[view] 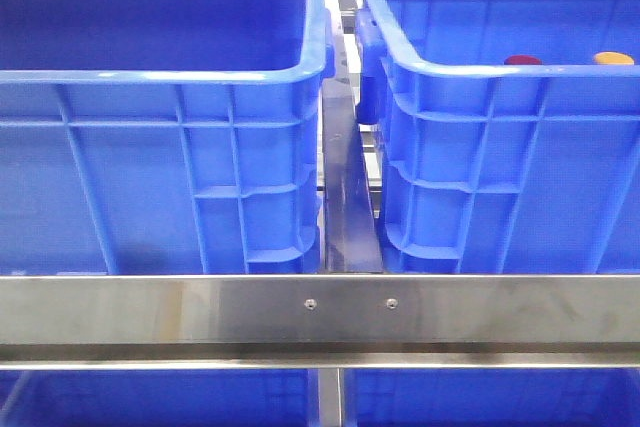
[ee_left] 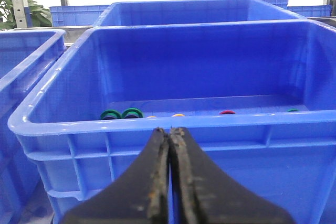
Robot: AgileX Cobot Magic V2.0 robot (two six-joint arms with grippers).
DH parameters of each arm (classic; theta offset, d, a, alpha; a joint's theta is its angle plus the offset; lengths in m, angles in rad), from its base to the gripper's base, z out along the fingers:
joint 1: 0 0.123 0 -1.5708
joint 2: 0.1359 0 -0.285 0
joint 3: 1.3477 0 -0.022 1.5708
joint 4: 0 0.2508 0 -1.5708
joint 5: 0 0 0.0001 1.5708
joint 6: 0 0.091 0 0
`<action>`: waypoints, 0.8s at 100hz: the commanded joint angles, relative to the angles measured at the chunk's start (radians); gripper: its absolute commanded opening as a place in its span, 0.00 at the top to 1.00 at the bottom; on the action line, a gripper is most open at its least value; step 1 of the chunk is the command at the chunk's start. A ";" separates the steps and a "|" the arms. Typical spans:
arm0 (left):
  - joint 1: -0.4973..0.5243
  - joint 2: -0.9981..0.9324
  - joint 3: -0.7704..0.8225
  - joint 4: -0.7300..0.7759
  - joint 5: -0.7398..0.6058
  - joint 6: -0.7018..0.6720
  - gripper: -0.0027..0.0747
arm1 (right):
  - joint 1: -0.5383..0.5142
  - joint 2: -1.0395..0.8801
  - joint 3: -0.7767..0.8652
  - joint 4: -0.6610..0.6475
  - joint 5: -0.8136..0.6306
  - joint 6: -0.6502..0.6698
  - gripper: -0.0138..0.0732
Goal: Pick red and yellow buttons and place in box
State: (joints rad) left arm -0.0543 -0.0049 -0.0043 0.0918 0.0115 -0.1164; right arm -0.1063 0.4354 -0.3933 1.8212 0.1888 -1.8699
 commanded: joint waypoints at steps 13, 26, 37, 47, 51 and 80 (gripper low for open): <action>0.002 -0.033 0.049 -0.004 -0.082 0.002 0.99 | 0.003 0.006 -0.028 0.087 0.047 0.001 0.92; 0.002 -0.033 0.049 -0.004 -0.082 0.002 0.99 | 0.003 -0.011 -0.028 -0.185 0.086 0.204 0.92; 0.002 -0.033 0.049 -0.004 -0.082 0.002 0.99 | 0.003 -0.042 -0.028 -0.502 0.095 0.570 0.92; 0.002 -0.033 0.049 -0.004 -0.082 0.002 0.99 | 0.003 -0.069 -0.028 -0.820 0.095 0.883 0.92; 0.002 -0.033 0.049 -0.004 -0.082 0.002 0.99 | 0.003 -0.081 -0.028 -0.925 0.094 1.008 0.92; 0.002 -0.033 0.049 -0.004 -0.082 0.002 0.99 | 0.004 -0.185 -0.026 -1.638 0.082 1.747 0.92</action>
State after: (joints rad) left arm -0.0543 -0.0049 -0.0043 0.0918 0.0098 -0.1164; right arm -0.1063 0.2696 -0.3933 0.3631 0.3348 -0.3421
